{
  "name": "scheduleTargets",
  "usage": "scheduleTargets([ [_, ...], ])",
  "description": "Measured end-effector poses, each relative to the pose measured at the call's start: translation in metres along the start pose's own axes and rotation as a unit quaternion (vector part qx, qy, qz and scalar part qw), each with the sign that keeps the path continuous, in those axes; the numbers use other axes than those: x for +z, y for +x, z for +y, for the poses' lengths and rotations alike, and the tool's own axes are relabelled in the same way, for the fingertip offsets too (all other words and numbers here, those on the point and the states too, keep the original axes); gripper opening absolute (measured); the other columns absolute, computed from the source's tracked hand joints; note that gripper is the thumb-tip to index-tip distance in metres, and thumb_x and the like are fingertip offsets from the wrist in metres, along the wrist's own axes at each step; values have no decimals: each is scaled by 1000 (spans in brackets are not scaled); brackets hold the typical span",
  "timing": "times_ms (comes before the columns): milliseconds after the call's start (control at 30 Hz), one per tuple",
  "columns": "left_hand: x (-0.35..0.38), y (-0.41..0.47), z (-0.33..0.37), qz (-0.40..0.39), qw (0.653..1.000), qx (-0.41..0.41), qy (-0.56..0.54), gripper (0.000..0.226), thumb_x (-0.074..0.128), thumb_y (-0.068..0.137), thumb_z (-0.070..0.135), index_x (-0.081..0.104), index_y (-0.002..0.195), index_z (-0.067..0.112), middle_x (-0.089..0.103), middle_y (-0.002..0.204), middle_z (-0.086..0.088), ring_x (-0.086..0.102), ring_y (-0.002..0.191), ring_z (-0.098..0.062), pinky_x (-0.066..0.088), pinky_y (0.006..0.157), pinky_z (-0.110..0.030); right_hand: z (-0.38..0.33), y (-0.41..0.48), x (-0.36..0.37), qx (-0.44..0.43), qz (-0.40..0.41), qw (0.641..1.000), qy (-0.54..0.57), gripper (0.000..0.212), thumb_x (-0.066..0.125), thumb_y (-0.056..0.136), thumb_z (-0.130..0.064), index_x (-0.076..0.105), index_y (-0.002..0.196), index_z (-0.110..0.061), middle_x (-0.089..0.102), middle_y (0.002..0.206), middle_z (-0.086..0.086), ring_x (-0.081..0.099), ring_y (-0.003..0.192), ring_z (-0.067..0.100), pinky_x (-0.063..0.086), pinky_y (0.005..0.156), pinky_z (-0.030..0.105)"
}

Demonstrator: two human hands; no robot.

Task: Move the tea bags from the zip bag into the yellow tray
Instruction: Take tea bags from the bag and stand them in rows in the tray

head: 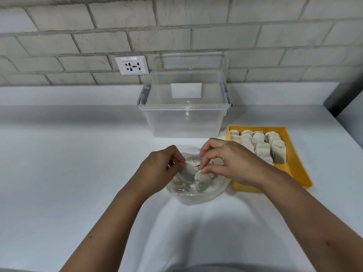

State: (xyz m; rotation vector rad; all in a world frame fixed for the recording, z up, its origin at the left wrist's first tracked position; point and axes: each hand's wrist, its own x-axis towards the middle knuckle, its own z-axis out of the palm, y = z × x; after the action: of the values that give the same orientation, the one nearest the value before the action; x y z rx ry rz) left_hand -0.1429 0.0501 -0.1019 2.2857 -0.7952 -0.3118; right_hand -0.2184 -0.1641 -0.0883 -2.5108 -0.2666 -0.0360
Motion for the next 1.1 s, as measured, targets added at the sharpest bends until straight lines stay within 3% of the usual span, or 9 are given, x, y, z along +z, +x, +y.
scheduleTargets([
  [100, 5, 3, 3, -17, 999, 26, -11, 11, 65, 92, 12, 68, 93, 22, 72, 88, 12, 65, 82, -8, 54, 79, -32, -2, 7, 9, -7, -6, 1000, 17, 5, 74, 83, -33, 74, 85, -29, 68, 98, -17, 62, 92, 0, 50, 84, 30],
  [333, 5, 5, 1, -9, 991, -28, -133, 23, 62, 96, 12, 63, 111, 29, 76, 87, 9, 68, 78, -4, 49, 74, -14, -2, 11, 24, 46, 48, 990, 122, 7, 69, 89, -23, 65, 83, -24, 69, 79, -15, 65, 76, 5, 53, 71, 29],
  [467, 7, 6, -3, 3, 963, -68, -261, 18, 63, 97, 26, 67, 115, 26, 77, 88, 1, 72, 91, -14, 55, 89, -30, -2, 19, 26, 49, 101, 985, 128, 5, 68, 90, -19, 64, 86, -20, 68, 80, -9, 64, 76, 9, 53, 73, 32],
  [600, 8, 7, -3, 55, 977, -56, -199, 4, 71, 91, 22, 73, 95, 21, 75, 85, 6, 69, 77, -2, 48, 69, -10, -8, 28, 29, 35, 158, 974, 161, 3, 69, 89, -16, 66, 89, -15, 68, 80, -11, 64, 75, 6, 52, 71, 21],
  [700, 9, 8, -10, 132, 970, -78, -188, 5, 68, 94, 20, 72, 91, 19, 74, 80, 8, 68, 71, 1, 48, 67, -9, -5, 31, 46, 104, 196, 948, 227, 2, 64, 92, -17, 65, 93, -16, 68, 82, -7, 66, 71, 10, 54, 69, 22],
  [767, 9, 7, -17, 142, 969, -97, -180, 6, 68, 93, 21, 72, 89, 21, 74, 77, 9, 68, 71, -1, 51, 70, -16, 3, 31, 66, 155, 159, 956, 190, 4, 63, 92, -16, 64, 95, -18, 68, 86, -5, 64, 71, 8, 52, 71, 23],
  [900, 13, 6, -27, 135, 971, -127, -153, 6, 68, 93, 22, 71, 87, 22, 72, 76, 8, 64, 67, -3, 53, 71, -26, 6, 35, 107, 222, -14, 966, 129, 17, 66, 87, -19, 68, 104, -18, 71, 96, -1, 66, 90, 15, 53, 85, 32],
  [967, 14, 5, -28, 130, 968, -138, -162, 6, 68, 92, 22, 70, 87, 23, 73, 77, 5, 67, 70, -9, 56, 75, -32, 1, 38, 114, 240, -41, 965, 96, 20, 70, 85, -28, 69, 101, -16, 71, 98, 1, 65, 95, 19, 51, 86, 34],
  [1100, 15, 3, -29, 115, 967, -146, -172, 5, 68, 92, 21, 70, 88, 22, 74, 79, 1, 70, 79, -20, 57, 84, -44, -6, 43, 118, 267, -55, 961, 42, 26, 67, 84, -42, 67, 83, -15, 71, 90, 1, 64, 87, 20, 51, 77, 35],
])
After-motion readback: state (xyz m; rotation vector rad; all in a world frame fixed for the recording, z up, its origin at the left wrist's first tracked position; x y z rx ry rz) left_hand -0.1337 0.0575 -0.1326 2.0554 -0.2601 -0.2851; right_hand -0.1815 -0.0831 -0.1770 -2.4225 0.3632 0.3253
